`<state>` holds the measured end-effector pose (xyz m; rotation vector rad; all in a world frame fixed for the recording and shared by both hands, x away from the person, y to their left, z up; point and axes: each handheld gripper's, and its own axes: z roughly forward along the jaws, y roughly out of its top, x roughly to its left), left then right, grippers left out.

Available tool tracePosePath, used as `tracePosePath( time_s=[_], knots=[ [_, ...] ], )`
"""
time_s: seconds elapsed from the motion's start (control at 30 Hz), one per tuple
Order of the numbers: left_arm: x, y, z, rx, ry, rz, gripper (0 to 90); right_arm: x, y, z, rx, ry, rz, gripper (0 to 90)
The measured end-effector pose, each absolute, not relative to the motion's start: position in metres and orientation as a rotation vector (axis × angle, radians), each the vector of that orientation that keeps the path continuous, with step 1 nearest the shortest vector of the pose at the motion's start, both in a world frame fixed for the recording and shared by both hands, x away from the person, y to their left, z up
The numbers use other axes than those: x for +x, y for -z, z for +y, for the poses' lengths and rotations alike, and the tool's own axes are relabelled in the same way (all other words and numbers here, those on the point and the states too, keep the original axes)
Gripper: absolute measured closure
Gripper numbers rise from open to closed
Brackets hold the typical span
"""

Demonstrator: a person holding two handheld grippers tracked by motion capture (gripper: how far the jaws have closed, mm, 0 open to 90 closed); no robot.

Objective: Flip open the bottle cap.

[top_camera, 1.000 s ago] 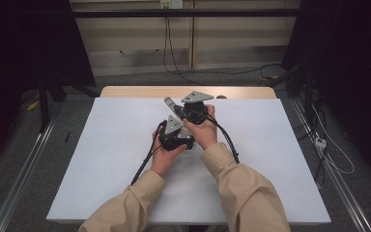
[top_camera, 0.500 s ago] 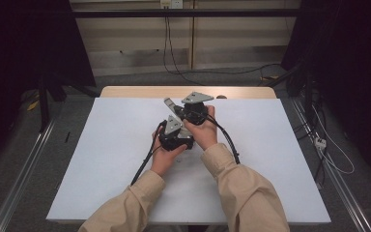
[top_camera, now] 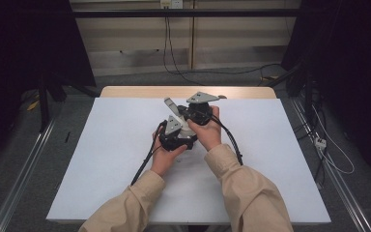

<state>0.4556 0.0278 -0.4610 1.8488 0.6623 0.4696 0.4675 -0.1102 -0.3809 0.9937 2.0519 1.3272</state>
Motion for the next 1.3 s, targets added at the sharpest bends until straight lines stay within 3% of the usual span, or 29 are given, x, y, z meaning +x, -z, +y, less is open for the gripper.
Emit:
tracePosePath(
  time_s=[0.3,0.37,0.4,0.6,1.03,1.3],
  knots=[
    [0.456,0.46,0.032,1.852,-0.439,0.673,9.6,0.463,0.379,-0.115,0.984,-1.296,2.06,71.8],
    [0.457,0.46,0.034,1.858,-0.431,0.684,8.0,0.46,0.377,-0.118,0.999,-1.297,2.056,60.9],
    [0.457,0.46,0.035,1.864,-0.421,0.687,8.0,0.46,0.377,-0.118,0.999,-1.297,2.056,60.9],
    [0.456,0.458,0.039,1.894,-0.386,0.672,6.7,0.455,0.377,-0.123,1.05,-1.324,2.062,35.4],
    [0.443,0.446,0.056,1.901,-0.377,0.663,6.5,0.43,0.376,-0.146,1.058,-1.344,2.031,19.8],
    [0.437,0.437,0.072,1.916,-0.366,0.66,5.5,0.413,0.376,-0.164,1.075,-1.376,2.018,16.5]
  ],
)
